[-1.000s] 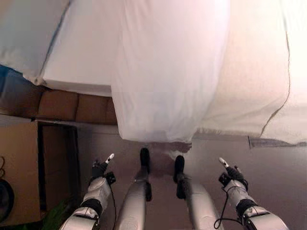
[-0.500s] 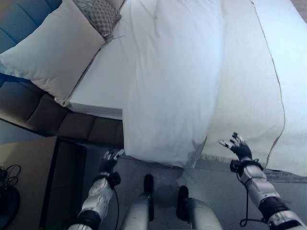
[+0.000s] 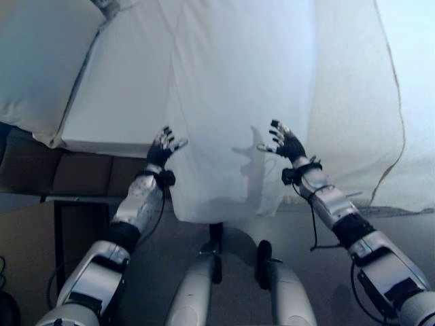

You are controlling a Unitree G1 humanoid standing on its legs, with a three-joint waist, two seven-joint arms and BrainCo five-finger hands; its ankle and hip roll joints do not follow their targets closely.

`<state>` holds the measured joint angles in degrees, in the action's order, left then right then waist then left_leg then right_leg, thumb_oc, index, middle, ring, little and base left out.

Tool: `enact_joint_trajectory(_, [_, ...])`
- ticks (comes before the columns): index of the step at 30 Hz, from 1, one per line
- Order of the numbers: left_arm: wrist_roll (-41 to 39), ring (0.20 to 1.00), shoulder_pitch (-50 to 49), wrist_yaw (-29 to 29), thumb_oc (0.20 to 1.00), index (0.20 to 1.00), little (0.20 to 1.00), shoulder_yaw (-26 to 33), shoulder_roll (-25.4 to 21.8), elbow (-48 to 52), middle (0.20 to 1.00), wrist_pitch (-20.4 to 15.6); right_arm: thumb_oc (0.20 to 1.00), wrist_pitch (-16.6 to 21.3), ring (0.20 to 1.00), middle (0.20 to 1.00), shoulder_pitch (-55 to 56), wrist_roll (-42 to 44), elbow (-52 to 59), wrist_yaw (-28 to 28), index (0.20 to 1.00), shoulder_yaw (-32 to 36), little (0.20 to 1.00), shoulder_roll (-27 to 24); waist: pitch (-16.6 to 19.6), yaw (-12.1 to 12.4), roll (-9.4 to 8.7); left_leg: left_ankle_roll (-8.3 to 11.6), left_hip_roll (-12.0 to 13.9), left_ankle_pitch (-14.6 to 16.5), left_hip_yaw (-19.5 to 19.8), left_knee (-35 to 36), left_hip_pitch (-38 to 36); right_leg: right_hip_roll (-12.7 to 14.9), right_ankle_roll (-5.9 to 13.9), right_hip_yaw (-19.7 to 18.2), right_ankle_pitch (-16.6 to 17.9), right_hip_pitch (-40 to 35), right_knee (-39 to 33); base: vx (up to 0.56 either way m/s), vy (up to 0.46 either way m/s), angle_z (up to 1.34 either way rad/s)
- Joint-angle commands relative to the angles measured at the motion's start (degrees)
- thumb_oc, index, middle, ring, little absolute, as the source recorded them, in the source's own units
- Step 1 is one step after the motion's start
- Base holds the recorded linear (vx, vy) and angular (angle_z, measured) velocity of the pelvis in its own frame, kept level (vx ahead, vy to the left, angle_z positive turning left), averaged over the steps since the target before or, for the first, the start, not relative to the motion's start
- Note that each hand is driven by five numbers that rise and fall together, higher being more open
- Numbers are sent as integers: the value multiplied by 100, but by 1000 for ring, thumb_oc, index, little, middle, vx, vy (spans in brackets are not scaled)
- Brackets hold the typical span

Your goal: Make the bed

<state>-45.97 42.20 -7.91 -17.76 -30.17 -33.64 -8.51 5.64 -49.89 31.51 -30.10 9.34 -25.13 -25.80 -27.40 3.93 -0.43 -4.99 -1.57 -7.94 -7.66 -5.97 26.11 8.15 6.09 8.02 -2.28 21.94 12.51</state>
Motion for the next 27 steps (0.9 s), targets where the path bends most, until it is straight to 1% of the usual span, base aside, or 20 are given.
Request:
enact_joint_trajectory(1, [-770, 1000, 694, 341, 1000, 1000, 1000, -343, 82, -203, 1000, -155, 1000, 444, 1000, 1000, -640, 953, -146, 106, 1000, -50, 1000, -85, -94, -136, -116, 607, -116, 421, 129, -124, -79, -222, 90, 149, 735, 294, -630, 78, -50, -27])
enact_joint_trajectory(2, [-775, 1000, 707, 347, 1000, 1000, 1000, -346, 80, -213, 1000, -157, 1000, 447, 1000, 1000, -651, 958, -155, 101, 1000, -48, 1000, -87, -97, -138, -115, 607, -116, 423, 133, -129, -72, -221, 90, 153, 734, 297, -629, 108, -81, -18])
enact_joint_trajectory(3, [-1092, 1000, 968, 561, 1000, 1000, 1000, -573, 117, -257, 1000, -10, 1000, 467, 1000, 1000, -922, 1238, -190, 57, 1000, -95, 1000, -136, -140, -192, -98, 625, -145, 382, 210, -151, 41, -258, 105, -28, 746, 322, -668, 54, -46, 6])
enact_joint_trajectory(4, [-1339, 1000, 1405, 842, 1000, 1000, 1000, -750, 109, -445, 1000, 120, 1000, 483, 1000, 1000, -1240, 1569, -422, -30, 1000, -138, 1000, -162, -220, -223, -71, 664, -165, 330, 233, -118, 158, -328, 72, -39, 853, 399, -764, 54, -46, 23])
enact_joint_trajectory(5, [-1345, 1000, 1424, 851, 1000, 1000, 1000, -753, 108, -458, 1000, 120, 1000, 486, 1000, 1000, -1258, 1578, -438, -40, 1000, -136, 1000, -166, -221, -222, -69, 665, -164, 329, 235, -121, 169, -329, 71, -36, 858, 406, -769, 137, -56, 33])
enact_joint_trajectory(6, [-1675, 1000, 1734, 1086, 1000, 1000, 1000, -852, 174, -710, 1000, 327, 1000, 511, 1000, 1000, -1637, 2022, -687, -129, 1000, -296, 1000, -112, -227, -218, -97, 741, -106, 410, 303, -18, 253, -394, 110, 37, 879, 448, -922, 33, -42, 19])
enact_joint_trajectory(7, [-1682, 1000, 1756, 1099, 1000, 1000, 1000, -853, 175, -732, 1000, 327, 1000, 518, 1000, 1000, -1662, 2040, -716, -146, 1000, -301, 1000, -116, -239, -230, -108, 711, -115, 270, 253, -34, 347, -372, 72, 79, 994, 526, -927, 137, -75, 8])
enact_joint_trajectory(8, [-1764, 1000, 1852, 1154, 1000, 1000, 1000, -819, 207, -841, 1000, 389, 1000, 498, 1000, 1000, -1792, 2142, -838, -164, 1000, -315, 1000, -98, -234, -223, -100, 759, -86, 384, 337, 11, 323, -429, 103, 54, 905, 504, -958, 74, -106, -6])
enact_joint_trajectory(9, [-1906, 1000, 2070, 1251, 1000, 1000, 1000, -861, 360, -1121, 1000, 534, 1000, 439, 1000, 1000, -2048, 2463, -1127, -225, 1000, -378, 1000, 29, -236, -222, -143, 803, -50, 305, 402, 114, 467, -467, 93, 106, 928, 627, -1033, 154, -107, -8])
enact_joint_trajectory(10, [-1909, 1000, 2094, 1262, 1000, 1000, 1000, -860, 359, -1141, 1000, 534, 1000, 442, 1000, 1000, -2074, 2476, -1149, -238, 1000, -383, 1000, 26, -235, -227, -140, 804, -51, 297, 406, 118, 482, -467, 91, 110, 931, 643, -1033, 88, -153, -4])
enact_joint_trajectory(11, [-1980, 1000, 2329, 1240, 1000, 1000, 1000, -880, 433, -1412, 1000, 589, 1000, 379, 1000, 1000, -2277, 2710, -1413, -223, 1000, -452, 1000, 50, -237, -249, -168, 859, -23, 177, 477, 283, 624, -490, 80, 158, 931, 780, -1081, 36, -81, -2])
enact_joint_trajectory(13, [-2099, 1000, 2493, 1257, 1000, 1000, 1000, -861, 524, -1630, 1000, 657, 1000, 323, 1000, 1000, -2443, 2886, -1672, -226, 1000, -520, 1000, 111, -239, -274, -183, 900, -17, 93, 542, 424, 762, -513, 77, 213, 941, 964, -1095, 57, -91, 8])
enact_joint_trajectory(14, [-2104, 1000, 2514, 1262, 1000, 1000, 1000, -857, 523, -1643, 1000, 659, 1000, 323, 1000, 1000, -2469, 2897, -1691, -235, 1000, -528, 1000, 108, -239, -282, -176, 903, -18, 82, 548, 432, 776, -512, 76, 219, 942, 982, -1091, 79, -82, 18])
enact_joint_trajectory(15, [-2235, 1000, 2615, 1271, 1000, 1000, 1000, -805, 625, -1855, 1000, 750, 1000, 271, 1000, 1000, -2595, 3111, -1871, -224, 1000, -492, 1000, 207, -239, -305, -168, 930, -9, 65, 563, 473, 913, -518, 63, 249, 938, 1140, -1093, 38, -32, 14])
enact_joint_trajectory(16, [-2242, 1000, 2632, 1276, 1000, 1000, 1000, -804, 622, -1865, 1000, 753, 1000, 271, 1000, 1000, -2613, 3120, -1882, -229, 1000, -496, 1000, 203, -239, -309, -165, 932, -8, 64, 566, 466, 930, -517, 62, 253, 936, 1156, -1085, 51, -38, 12])
enact_joint_trajectory(19, [-2475, 1000, 2820, 1245, 1000, 1000, 1000, -719, 744, -2113, 1000, 821, 1000, 252, 1000, 1000, -2789, 3540, -2231, -197, 1000, -471, 1000, 452, -239, -323, -166, 938, -24, 105, 603, 374, 1255, -520, 52, 254, 964, 1429, -1063, 30, -24, 3])
enact_joint_trajectory(20, [-2560, 1000, 2882, 1205, 1000, 1000, 1000, -674, 795, -2185, 1000, 821, 1000, 205, 1000, 1000, -2830, 3685, -2383, -197, 1000, -482, 1000, 541, -239, -331, -211, 943, -29, 113, 627, 332, 1457, -524, 65, 280, 1033, 1564, -1122, 20, -30, 0])
enact_joint_trajectory(23, [-2582, 1000, 2961, 1133, 1000, 1000, 1000, -604, 766, -2319, 1000, 775, 1000, 138, 1000, 1000, -2865, 3781, -2542, -175, 1000, -502, 1000, 581, -239, -327, -226, 957, -18, 92, 631, 342, 1610, -541, 76, 292, 1092, 1699, -1190, 24, -25, 0])
enact_joint_trajectory(24, [-2434, 1000, 3088, 964, 1000, 1000, 1000, -635, 662, -2548, 1000, 687, 1000, 45, 1000, 1000, -2934, 3681, -2775, -120, 1000, -608, 1000, 569, -239, -316, -235, 985, -18, 53, 653, 408, 1714, -551, 88, 291, 1131, 1787, -1264, 56, -38, 3])
enact_joint_trajectory(27, [-1964, 1000, 3293, 702, 1000, 1000, 1000, -855, 387, -2937, 1000, 580, 1000, -82, 1000, 1000, -3074, 3343, -3138, 59, 1000, -822, 1000, 495, -239, -319, -251, 1010, -11, -4, 650, 478, 1877, -551, 90, 319, 1186, 1923, -1353, 29, -23, 1])
